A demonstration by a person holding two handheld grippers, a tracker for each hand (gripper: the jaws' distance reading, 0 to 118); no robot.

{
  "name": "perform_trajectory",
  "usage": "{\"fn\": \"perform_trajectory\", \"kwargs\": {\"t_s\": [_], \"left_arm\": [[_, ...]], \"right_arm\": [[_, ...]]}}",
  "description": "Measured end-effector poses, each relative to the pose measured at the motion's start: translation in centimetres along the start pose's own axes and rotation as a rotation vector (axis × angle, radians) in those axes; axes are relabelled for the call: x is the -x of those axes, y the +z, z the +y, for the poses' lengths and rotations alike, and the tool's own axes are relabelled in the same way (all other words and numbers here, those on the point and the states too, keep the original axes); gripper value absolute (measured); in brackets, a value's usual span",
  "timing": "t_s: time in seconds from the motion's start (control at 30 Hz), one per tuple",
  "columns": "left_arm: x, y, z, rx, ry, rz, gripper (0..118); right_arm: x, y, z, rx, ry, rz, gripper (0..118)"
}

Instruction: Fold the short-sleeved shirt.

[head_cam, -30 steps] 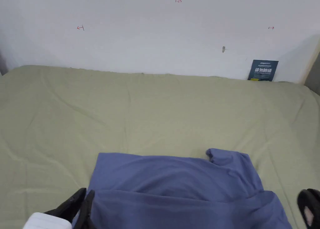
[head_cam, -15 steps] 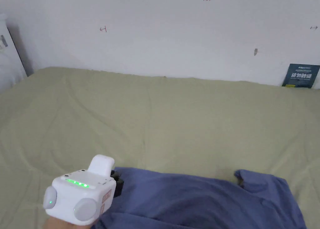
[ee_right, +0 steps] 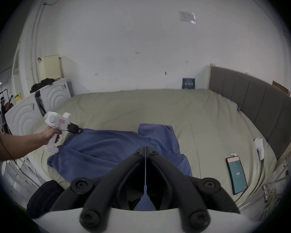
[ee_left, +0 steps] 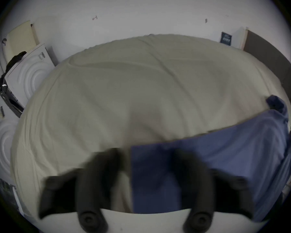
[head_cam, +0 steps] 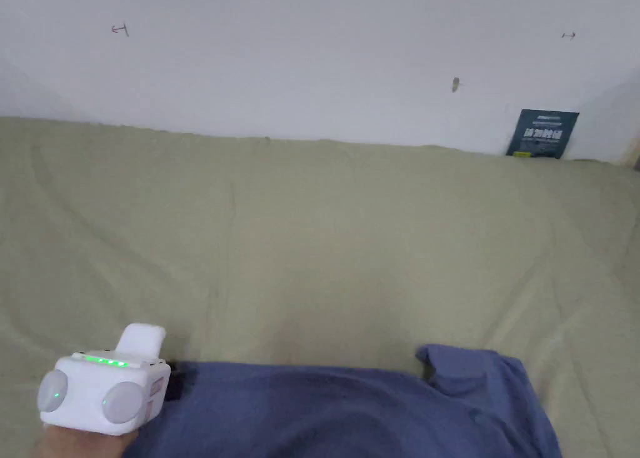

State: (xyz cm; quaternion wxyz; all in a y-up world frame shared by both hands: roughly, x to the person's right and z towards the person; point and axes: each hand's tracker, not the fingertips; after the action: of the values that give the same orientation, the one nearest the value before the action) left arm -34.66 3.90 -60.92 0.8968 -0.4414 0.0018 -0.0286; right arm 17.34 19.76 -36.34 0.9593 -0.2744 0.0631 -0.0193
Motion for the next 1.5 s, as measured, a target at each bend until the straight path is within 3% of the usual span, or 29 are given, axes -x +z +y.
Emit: {"fn": "perform_trajectory", "kwargs": {"t_s": [0.03,0.13,0.2,0.23,0.3,0.33,0.47,0.53,0.63,0.7,0.73,0.77,1.0,1.1,1.17,1.33,1.43,1.5], "left_arm": [[-0.9,0.5,-0.1,-0.013,-0.037,0.065,3],[-2.5,2.5,-0.1,-0.005,-0.039,0.047,1],[-1.3,3.1,-0.1,-0.053,0.009,-0.01,1],[-1.4,4.3,0.0,-0.087,0.012,-0.009,1],[-1.5,6.8,-0.1,-0.129,0.032,-0.03,1],[-1.3,7.8,-0.2,-0.152,0.049,-0.058,1],[-1.5,10.1,-0.6,-0.154,0.041,-0.087,1],[-1.2,10.4,-0.6,-0.152,0.051,-0.104,1],[-1.8,11.1,-0.4,-0.14,0.044,-0.093,1],[-1.2,10.8,-0.3,-0.126,0.05,-0.097,1],[-1.5,10.8,-0.1,-0.119,0.053,-0.109,1],[-1.5,10.7,0.0,-0.116,0.052,-0.107,1],[0.9,12.4,0.6,-0.127,0.005,-0.073,0],[2.1,15.6,0.0,-0.172,0.038,-0.087,0],[2.6,18.8,-1.3,-0.198,0.049,-0.09,0],[4.0,24.4,-7.7,-0.218,0.098,-0.138,0],[5.0,23.7,-12.1,-0.137,0.05,-0.13,0],[4.7,22.7,-14.9,-0.073,0.017,-0.111,0]], "right_arm": [[-0.8,-1.8,0.5,0.027,-0.008,-0.024,3],[-3.5,-8.5,1.9,0.112,0.046,-0.083,4],[-5.6,-13.1,2.7,0.161,0.019,-0.068,7],[-6.6,-15.4,3.2,0.198,-0.003,-0.068,32],[-8.1,-19.8,4.0,0.276,0.008,-0.106,107],[-8.8,-22.0,4.2,0.331,0.014,-0.104,118],[-9.9,-27.8,4.2,0.358,0.033,-0.175,118],[-9.8,-29.8,3.6,0.444,0.036,-0.185,118],[-8.7,-30.7,2.7,0.571,0.027,-0.128,109],[-7.6,-29.6,2.8,0.48,0.106,-0.16,49],[-7.5,-29.4,3.0,0.488,0.101,-0.113,20],[-7.4,-29.1,2.7,0.471,0.134,-0.108,0],[-8.2,-20.8,6.9,0.286,0.129,-0.052,0],[-7.9,-15.5,8.7,0.208,0.186,-0.036,0],[-8.3,-12.0,8.5,0.169,0.18,-0.027,0],[-7.6,-3.3,3.9,0.109,0.257,-0.008,0],[-6.5,-0.2,-0.7,0.138,0.296,0.0,0],[-6.0,0.6,-3.9,0.173,0.276,-0.001,0]]}}
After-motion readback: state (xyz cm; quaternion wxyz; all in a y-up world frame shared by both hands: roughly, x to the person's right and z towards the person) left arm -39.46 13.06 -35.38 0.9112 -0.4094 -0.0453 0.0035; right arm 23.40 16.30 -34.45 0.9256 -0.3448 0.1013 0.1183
